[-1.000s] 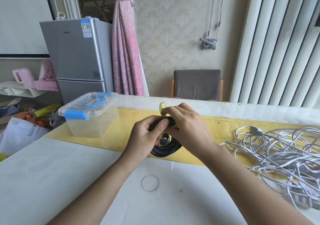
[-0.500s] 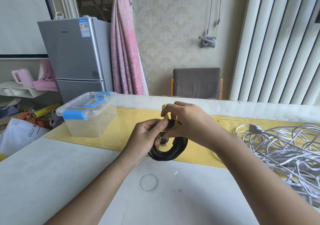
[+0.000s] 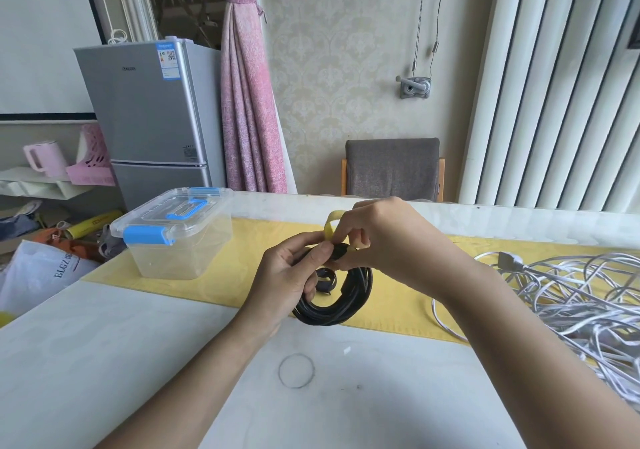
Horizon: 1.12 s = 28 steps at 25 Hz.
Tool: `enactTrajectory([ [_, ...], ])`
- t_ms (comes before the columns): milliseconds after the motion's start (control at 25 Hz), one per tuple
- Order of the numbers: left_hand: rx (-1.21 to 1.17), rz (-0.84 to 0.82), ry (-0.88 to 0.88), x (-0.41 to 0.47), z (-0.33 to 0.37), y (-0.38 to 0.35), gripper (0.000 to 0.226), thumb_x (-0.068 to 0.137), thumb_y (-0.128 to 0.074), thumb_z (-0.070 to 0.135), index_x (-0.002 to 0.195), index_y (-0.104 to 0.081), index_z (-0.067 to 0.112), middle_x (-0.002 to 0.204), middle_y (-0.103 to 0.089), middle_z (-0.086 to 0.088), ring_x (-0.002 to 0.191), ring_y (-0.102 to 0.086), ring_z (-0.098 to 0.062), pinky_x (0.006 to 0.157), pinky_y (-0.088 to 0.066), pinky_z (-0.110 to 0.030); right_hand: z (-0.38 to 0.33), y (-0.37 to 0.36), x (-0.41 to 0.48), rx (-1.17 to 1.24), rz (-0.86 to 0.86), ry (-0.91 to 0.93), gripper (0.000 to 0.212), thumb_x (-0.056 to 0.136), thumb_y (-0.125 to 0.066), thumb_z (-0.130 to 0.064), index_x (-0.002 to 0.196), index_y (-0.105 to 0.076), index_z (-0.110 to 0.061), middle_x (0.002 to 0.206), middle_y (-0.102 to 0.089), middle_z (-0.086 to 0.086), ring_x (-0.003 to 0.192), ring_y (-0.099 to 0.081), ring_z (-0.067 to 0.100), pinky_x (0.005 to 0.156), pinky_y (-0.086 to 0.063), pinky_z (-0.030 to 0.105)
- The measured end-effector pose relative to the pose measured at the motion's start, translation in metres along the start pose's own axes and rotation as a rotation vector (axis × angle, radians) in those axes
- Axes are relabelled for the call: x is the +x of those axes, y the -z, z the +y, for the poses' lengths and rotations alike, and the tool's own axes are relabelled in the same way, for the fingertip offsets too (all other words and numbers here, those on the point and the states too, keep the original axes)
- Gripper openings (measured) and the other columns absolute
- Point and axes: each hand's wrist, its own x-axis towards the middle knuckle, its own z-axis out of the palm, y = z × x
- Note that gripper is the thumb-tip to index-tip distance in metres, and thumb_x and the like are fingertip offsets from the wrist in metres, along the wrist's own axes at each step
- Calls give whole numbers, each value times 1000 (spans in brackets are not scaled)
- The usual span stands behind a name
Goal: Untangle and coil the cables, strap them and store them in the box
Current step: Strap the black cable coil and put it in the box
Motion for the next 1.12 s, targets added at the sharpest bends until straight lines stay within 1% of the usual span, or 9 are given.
enactTrajectory([
  [120, 37, 12, 2, 0, 0, 0, 27, 83, -60, 26, 104, -66, 10, 55, -61, 6, 42, -32, -14, 44, -36, -20, -4, 2, 0, -131, -27, -33, 25, 76, -72, -44, 85, -68, -21, 79, -61, -2, 73, -54, 16, 65, -45, 29],
  [240, 65, 27, 4, 1, 1, 1, 21, 87, -59, 24, 100, -67, 10, 51, -58, 4, 42, -34, -13, 44, -36, -18, -5, 1, -1, -92, 14, 25, 15, 82, -68, -35, 81, -65, -20, 80, -57, -4, 75, -52, 16, 68, -45, 31],
  [400, 63, 61, 17, 4, 2, 5, 25, 82, -62, 36, 88, -70, 13, 62, -51, -29, 42, -33, -16, 42, -31, -23, -8, -5, 0, 6, 52, 118, 8, 87, -65, -19, 88, -67, -12, 79, -58, -3, 71, -52, 14, 63, -40, 21],
  [560, 45, 57, 6, 2, 2, 4, 9, 90, -58, 15, 91, -67, 15, 49, -48, 4, 38, -29, -12, 39, -25, -22, -7, -1, 1, 170, 110, 149, 6, 84, -67, -12, 87, -72, -13, 78, -63, -6, 71, -58, 9, 67, -45, 17],
  [760, 70, 22, -30, -5, 6, -2, 24, 85, -58, 32, 68, -74, 26, 52, -25, -12, 45, -22, -18, 44, -20, -31, -1, 1, -4, 321, 76, 24, 2, 77, -75, -16, 77, -73, -14, 61, -63, -9, 62, -60, 5, 56, -47, 16],
  [880, 124, 52, -77, -5, 7, -3, 31, 82, -58, 38, 70, -73, 14, 51, -25, -12, 46, -23, -17, 46, -20, -31, 4, -2, -3, 355, 2, 7, 10, 80, -70, -9, 87, -76, -15, 73, -71, 1, 64, -64, 8, 63, -51, 19],
  [960, 151, 76, -94, -3, 5, -1, 35, 83, -58, 34, 73, -70, 4, 46, -28, -5, 43, -24, -13, 44, -22, -23, 5, -4, -2, 405, 1, -13, 10, 80, -71, -8, 86, -75, -15, 72, -70, -4, 65, -65, 6, 61, -50, 14],
  [1040, 207, 37, -142, -5, 7, -2, 27, 89, -56, 19, 65, -66, 11, 40, -35, 10, 39, -30, -4, 44, -28, -11, 5, -6, -1, 398, 70, -21, 5, 77, -74, -11, 79, -74, -16, 74, -67, -10, 69, -63, 3, 61, -47, 11],
  [1120, 265, -19, -191, -9, 9, -4, 33, 91, -54, 4, 62, -61, 18, 38, -45, 15, 38, -41, 1, 45, -32, -4, 6, -7, 0, 369, 109, -25, 8, 75, -77, -13, 75, -70, -19, 79, -65, -9, 73, -62, 3, 62, -47, 13],
])
